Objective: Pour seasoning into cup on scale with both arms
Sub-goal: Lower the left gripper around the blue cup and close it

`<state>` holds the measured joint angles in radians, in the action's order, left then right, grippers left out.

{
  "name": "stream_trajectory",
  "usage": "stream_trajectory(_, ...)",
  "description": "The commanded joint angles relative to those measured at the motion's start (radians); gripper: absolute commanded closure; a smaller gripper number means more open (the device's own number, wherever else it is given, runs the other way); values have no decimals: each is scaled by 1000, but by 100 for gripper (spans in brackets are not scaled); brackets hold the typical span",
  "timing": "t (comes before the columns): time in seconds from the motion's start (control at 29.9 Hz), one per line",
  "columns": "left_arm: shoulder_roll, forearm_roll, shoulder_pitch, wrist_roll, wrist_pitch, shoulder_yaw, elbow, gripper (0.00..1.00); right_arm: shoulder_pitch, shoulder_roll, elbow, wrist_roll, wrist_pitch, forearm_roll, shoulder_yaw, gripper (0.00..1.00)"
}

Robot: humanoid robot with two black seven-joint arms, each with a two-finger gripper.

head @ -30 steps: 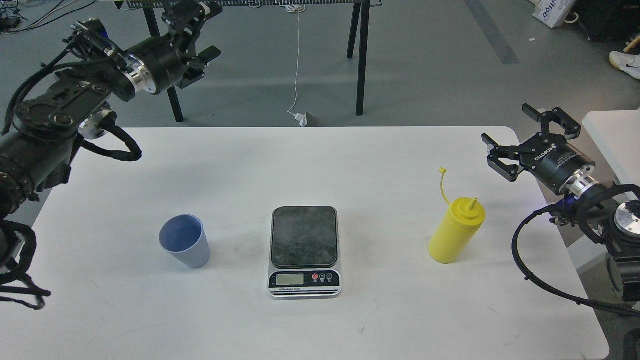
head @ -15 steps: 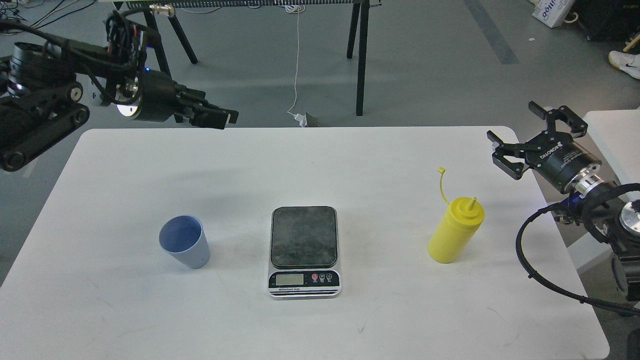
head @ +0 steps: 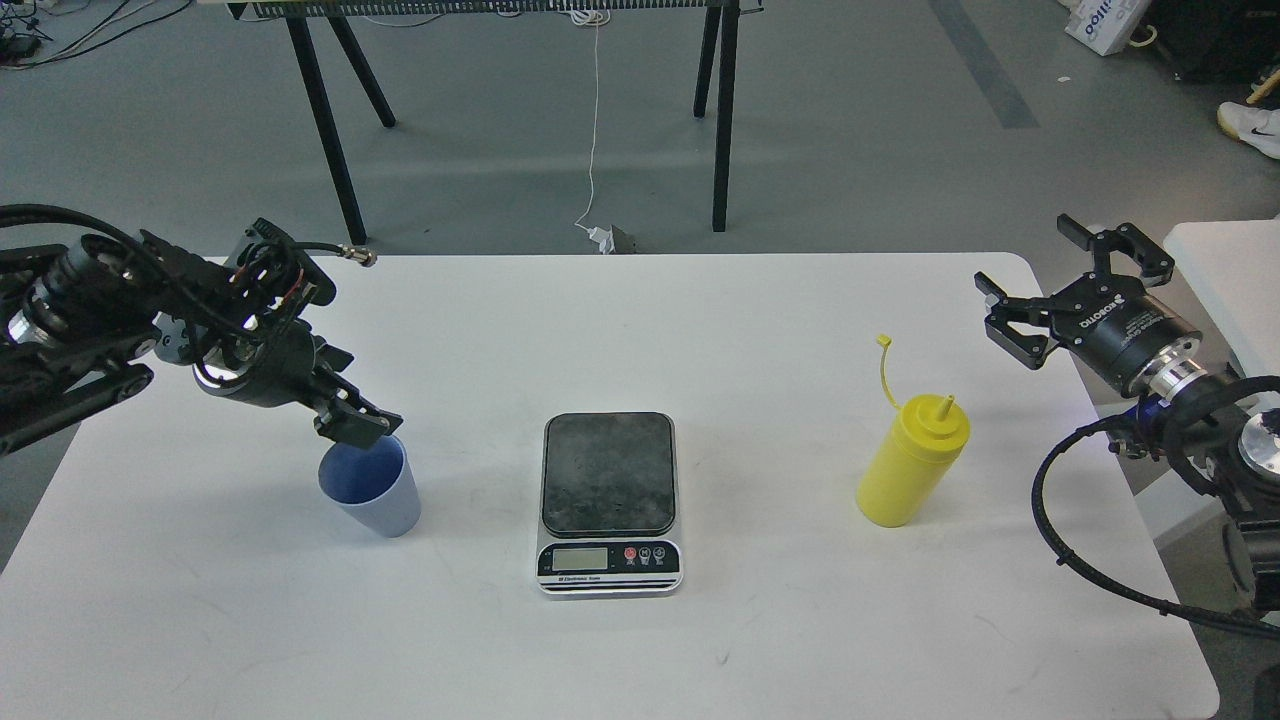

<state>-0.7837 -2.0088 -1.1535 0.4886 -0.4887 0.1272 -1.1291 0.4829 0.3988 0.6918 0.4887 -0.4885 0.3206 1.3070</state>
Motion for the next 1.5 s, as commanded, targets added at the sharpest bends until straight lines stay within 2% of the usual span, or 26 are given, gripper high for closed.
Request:
stream_trajectory(0.0,-20,-11,17,0,0,-1,0,0,0,-2,0,0,0,0,0,4)
stream_trajectory(0.57,-16,-13,58,0,0,-1,2,3,-3,0,-1,0,0,0,-2,4)
stream_trajectory(0.7,-14,-13,86,0,0,-3,3,7,-10,2,-1,0,0,0,-2,3)
stream_trajectory(0.94,-19,-11,90,0,0,-3,0,29,-10,2,-1,0,0,0,0,4)
stream_trajectory(1.04,-19,-10,90,0,0,-4,-5,43,-12,3,-1,0,0,0,0,4)
stream_trajectory(1.17,-19,-10,87,0,0,-6,-14,72,-18,5,-1,0,0,0,0,4)
stream_trajectory(1.24,-20,-10,87,0,0,-7,-15,94,-20,8,-1,0,0,0,1,3)
stream_trajectory(1.3,-22,-5,87,0,0,-11,-17,100,-21,8,-1,0,0,0,1,4)
stream_trajectory(1.47,-35,7,86,0,0,-15,-34,100,-26,8,-1,0,0,0,1,3)
